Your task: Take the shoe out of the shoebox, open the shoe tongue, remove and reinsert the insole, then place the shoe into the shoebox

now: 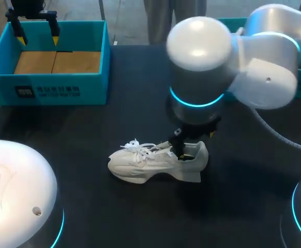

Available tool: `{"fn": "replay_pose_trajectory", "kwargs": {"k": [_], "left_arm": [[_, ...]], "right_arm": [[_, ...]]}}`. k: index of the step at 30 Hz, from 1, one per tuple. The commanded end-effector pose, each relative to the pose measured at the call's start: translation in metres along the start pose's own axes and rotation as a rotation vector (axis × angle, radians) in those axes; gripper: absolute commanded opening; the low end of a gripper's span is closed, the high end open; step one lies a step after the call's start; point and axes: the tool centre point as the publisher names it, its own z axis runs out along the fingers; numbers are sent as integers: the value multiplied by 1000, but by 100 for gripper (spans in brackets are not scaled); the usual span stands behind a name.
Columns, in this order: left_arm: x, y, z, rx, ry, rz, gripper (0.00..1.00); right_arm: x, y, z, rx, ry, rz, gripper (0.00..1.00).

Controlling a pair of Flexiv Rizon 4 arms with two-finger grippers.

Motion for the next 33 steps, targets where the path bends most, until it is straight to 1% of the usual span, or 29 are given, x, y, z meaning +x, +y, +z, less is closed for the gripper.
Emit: {"fn": "replay_pose_trajectory", "kwargs": {"k": [1, 3, 4, 5, 6, 27, 28, 29, 30, 31, 33], "left_arm": [[0, 0, 0, -1, 0, 0, 100], [0, 0, 0, -1, 0, 0, 100], [0, 0, 0, -1, 0, 0, 100], [0, 0, 0, -1, 0, 0, 100], [0, 0, 0, -1, 0, 0, 100], [0, 0, 0, -1, 0, 0, 100], [0, 0, 0, -1, 0, 0, 100], [0, 0, 0, -1, 0, 0, 100], [0, 0, 0, -1, 0, 0, 100], [0, 0, 0, -1, 0, 0, 100], [0, 0, 0, -1, 0, 0, 100]], "right_arm": [[-12, -12, -6, -175, 129, -237, 100], [-12, -14, -8, -194, 128, -306, 100], [-12, -18, -10, -212, 152, -362, 100], [-12, -19, -12, -227, 164, -386, 100], [-12, -21, -13, -214, 198, -427, 100], [-12, -21, -13, -214, 198, -427, 100], [-17, -26, -10, -233, 228, -452, 100], [-20, -29, -10, -276, 247, -464, 100], [-23, -32, -7, -279, 270, -466, 100], [-27, -34, -5, -307, 280, -483, 100], [-33, -39, -1, -328, 296, -496, 100]]}}
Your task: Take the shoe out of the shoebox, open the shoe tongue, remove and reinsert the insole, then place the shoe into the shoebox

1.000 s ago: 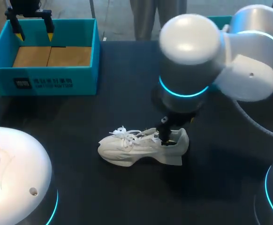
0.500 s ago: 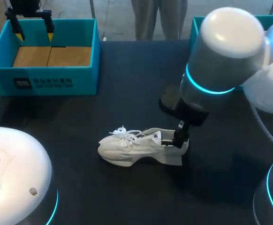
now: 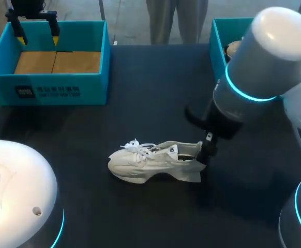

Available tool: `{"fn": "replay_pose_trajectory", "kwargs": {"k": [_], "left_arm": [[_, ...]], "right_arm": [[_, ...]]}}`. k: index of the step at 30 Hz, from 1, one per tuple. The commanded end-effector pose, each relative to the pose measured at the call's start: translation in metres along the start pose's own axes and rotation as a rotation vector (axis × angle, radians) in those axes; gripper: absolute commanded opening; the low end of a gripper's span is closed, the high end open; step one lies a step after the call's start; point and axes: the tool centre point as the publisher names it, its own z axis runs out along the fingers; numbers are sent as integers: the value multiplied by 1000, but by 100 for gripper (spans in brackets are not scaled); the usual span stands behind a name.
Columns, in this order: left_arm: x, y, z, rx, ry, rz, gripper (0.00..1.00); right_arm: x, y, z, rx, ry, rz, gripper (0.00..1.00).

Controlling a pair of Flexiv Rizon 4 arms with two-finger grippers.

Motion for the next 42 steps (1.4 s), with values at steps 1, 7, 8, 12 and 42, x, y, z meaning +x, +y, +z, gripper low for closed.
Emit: {"fn": "replay_pose_trajectory", "kwargs": {"k": [1, 7, 8, 12, 42], "left_arm": [[0, 0, 0, -1, 0, 0, 100], [0, 0, 0, -1, 0, 0, 100], [0, 0, 0, -1, 0, 0, 100], [0, 0, 0, -1, 0, 0, 100], [0, 0, 0, -1, 0, 0, 100]], "right_arm": [[-13, -24, 5, -193, 52, -44, 100], [-20, -36, 8, -268, 90, -72, 100], [-22, -38, 10, -278, 81, -67, 100], [-29, -42, 15, -341, 82, -61, 100], [-43, -39, 31, -472, 116, -161, 100]]}}
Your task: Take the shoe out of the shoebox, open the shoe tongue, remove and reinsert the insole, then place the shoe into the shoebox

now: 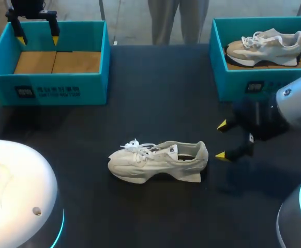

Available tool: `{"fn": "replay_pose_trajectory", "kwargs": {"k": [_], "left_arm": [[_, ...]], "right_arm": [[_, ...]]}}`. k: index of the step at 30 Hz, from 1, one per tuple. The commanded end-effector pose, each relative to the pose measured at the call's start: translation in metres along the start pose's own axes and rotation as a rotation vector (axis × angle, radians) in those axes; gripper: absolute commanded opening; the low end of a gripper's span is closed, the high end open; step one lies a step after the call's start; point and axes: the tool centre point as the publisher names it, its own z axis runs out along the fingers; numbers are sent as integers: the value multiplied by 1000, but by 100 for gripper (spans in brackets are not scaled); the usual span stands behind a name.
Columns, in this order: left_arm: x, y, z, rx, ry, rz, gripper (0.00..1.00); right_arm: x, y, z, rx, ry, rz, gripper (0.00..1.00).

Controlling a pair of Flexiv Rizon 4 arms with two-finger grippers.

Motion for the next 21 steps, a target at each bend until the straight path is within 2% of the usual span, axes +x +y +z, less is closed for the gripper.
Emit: {"fn": "replay_pose_trajectory", "kwargs": {"k": [1, 3, 9, 21], "left_arm": [[0, 0, 0, -1, 0, 0, 100], [0, 0, 0, -1, 0, 0, 100], [0, 0, 0, -1, 0, 0, 100], [0, 0, 0, -1, 0, 0, 100]], "right_arm": [[2, -3, 0, -20, -4, -2, 100], [2, -3, 0, -20, -4, -2, 100], [5, -14, 10, -106, -10, -30, 100], [1, -32, 28, -148, -65, -52, 100]]}}
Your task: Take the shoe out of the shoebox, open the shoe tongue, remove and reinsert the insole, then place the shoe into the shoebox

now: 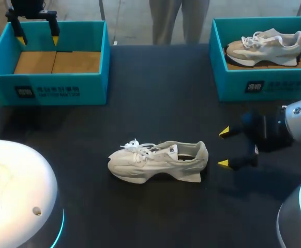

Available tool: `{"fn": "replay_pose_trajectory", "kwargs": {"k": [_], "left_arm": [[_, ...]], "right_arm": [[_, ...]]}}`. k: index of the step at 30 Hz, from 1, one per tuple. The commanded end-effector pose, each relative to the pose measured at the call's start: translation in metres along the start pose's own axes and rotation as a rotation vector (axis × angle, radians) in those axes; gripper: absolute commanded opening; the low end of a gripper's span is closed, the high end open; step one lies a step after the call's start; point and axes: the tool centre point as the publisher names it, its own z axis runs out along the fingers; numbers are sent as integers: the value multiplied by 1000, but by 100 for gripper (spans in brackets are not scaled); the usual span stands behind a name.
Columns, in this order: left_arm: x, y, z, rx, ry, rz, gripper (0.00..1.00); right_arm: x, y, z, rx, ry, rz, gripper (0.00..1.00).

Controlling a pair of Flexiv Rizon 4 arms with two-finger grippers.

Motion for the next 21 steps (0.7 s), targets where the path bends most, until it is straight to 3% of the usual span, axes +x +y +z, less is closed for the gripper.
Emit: {"fn": "replay_pose_trajectory", "kwargs": {"k": [1, 21], "left_arm": [[0, 0, 0, -1, 0, 0, 100], [0, 0, 0, -1, 0, 0, 100]], "right_arm": [[4, -7, 10, -39, -25, -12, 100], [4, -18, 60, -97, -16, 14, 100]]}}
